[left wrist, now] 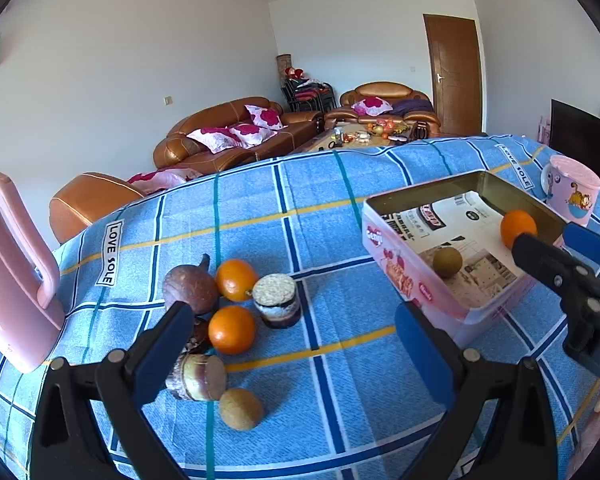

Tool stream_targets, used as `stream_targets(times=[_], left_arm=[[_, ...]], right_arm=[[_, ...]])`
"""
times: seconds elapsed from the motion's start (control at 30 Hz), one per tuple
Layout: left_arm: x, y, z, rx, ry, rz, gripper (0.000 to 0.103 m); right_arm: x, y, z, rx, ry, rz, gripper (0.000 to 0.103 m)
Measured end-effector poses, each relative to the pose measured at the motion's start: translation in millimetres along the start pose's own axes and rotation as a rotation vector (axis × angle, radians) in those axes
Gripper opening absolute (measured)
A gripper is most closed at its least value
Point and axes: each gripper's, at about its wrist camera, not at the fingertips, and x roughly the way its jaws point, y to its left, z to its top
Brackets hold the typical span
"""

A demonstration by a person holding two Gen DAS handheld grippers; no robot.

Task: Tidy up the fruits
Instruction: 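Withdraw both tools from the tin box back toward the fruit pile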

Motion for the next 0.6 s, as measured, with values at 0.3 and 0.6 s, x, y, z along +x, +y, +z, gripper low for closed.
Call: stream_targets(times=[0.3,0.6], left_arm=[[3.5,45.2,-3.2,-0.055,0.027,0.036,0.103],[14.0,107.1,-7.6,-0.136,0.089,0.083,0.103]], right_arm=[[6.9,39.7,-5.3,-0.036,0.036,0.077,0.081],[12.5,88.7,-16.1,-0.117,0.107,0.181,0.081]])
